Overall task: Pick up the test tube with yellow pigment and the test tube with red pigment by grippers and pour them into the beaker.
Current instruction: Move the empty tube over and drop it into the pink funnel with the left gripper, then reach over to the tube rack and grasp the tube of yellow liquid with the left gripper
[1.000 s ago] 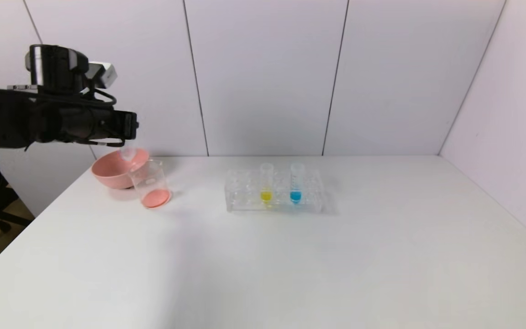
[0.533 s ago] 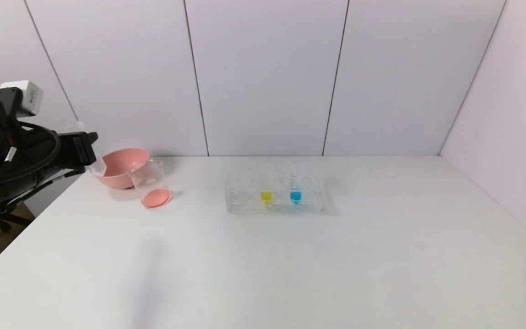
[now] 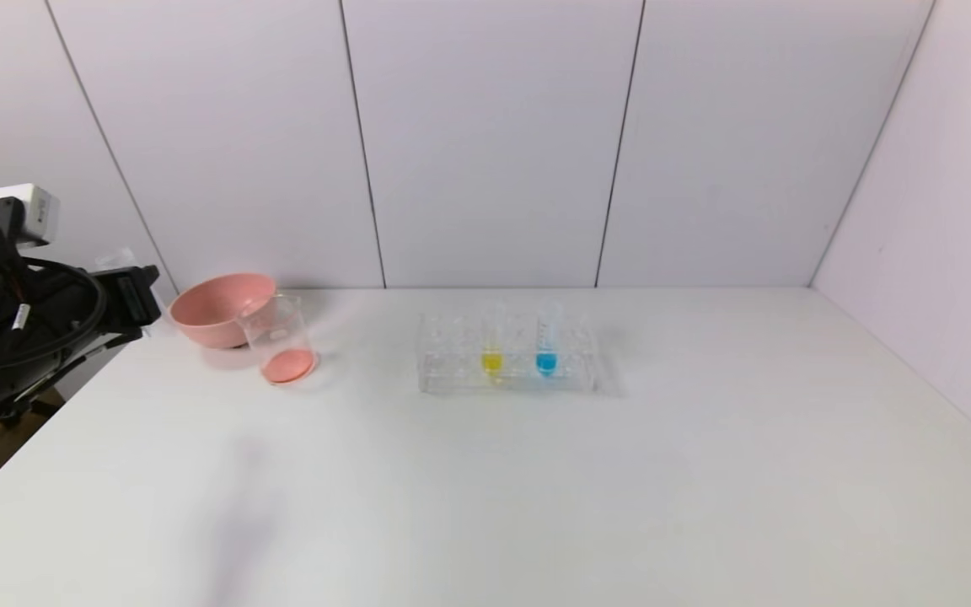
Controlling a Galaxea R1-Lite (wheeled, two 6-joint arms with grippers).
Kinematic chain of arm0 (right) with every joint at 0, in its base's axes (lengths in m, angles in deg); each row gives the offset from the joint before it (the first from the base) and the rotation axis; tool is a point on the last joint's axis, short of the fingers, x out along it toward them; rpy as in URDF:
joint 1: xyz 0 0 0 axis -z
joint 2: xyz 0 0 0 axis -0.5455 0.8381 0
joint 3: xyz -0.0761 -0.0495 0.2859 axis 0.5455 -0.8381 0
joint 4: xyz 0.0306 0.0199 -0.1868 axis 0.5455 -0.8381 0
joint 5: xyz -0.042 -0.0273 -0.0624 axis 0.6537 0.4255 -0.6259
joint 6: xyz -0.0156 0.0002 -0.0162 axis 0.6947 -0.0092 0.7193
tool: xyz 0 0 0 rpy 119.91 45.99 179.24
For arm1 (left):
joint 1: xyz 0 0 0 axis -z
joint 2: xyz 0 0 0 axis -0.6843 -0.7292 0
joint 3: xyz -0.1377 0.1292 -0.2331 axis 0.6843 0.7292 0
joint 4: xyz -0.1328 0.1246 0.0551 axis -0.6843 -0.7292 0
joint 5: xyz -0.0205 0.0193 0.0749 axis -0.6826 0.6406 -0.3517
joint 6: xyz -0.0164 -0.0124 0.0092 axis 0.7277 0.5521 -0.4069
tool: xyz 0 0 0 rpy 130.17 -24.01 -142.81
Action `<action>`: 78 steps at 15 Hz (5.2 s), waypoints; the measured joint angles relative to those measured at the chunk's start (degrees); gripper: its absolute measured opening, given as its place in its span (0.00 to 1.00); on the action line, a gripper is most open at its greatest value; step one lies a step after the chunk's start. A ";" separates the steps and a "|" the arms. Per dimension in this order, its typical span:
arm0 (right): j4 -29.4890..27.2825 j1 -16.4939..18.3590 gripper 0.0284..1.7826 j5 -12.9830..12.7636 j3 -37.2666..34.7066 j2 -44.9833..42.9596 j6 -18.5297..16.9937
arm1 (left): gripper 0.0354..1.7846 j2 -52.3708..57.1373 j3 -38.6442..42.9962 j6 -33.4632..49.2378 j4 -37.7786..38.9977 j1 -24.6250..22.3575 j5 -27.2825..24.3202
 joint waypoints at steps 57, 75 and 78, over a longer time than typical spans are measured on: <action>-0.02 0.00 0.96 0.00 0.00 0.00 0.00 | 0.99 13.29 14.80 -4.07 -7.66 24.32 -48.47; 0.00 0.00 0.96 0.02 0.00 0.00 0.00 | 0.99 -23.84 -10.86 11.61 1.33 62.61 44.37; -0.02 0.00 0.96 0.00 0.00 0.00 0.00 | 0.99 -27.92 -15.41 10.36 1.68 58.81 43.28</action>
